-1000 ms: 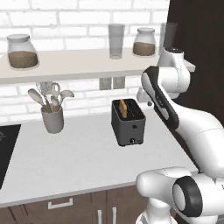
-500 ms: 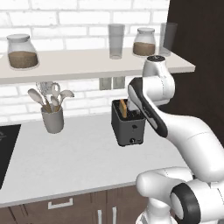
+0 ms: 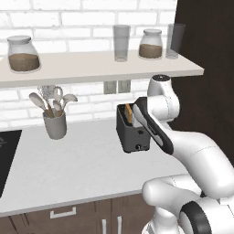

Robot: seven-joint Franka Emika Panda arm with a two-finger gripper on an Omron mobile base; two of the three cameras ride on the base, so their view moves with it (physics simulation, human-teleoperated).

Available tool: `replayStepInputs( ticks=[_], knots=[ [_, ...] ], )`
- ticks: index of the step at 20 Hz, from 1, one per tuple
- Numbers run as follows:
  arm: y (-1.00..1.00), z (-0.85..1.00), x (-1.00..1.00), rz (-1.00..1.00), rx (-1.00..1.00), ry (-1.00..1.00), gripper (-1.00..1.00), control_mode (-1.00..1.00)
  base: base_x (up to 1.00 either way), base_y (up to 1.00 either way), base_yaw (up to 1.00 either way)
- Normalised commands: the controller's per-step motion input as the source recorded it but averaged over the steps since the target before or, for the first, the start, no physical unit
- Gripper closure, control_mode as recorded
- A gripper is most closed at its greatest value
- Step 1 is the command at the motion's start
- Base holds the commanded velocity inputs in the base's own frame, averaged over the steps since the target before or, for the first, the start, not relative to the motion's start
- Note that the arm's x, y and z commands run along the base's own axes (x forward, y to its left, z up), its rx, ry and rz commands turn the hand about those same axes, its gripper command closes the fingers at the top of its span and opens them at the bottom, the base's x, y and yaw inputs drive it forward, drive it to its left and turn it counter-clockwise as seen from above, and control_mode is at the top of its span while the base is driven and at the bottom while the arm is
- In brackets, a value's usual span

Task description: Start the toaster. Once the lever pops up, take the bread to the plate on the dining counter.

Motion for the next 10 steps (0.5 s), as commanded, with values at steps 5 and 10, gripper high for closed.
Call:
replayStepInputs(
  ticks=[5,10],
  knots=[
    [0.0,-0.24,0.03,0.0,0.0,0.0,1.0,-1.0,0.0,0.0,0.0],
    [0.0,-0.16,0.05,0.0,0.0,0.0,1.0,-1.0,0.0,0.0,0.0]
  ],
)
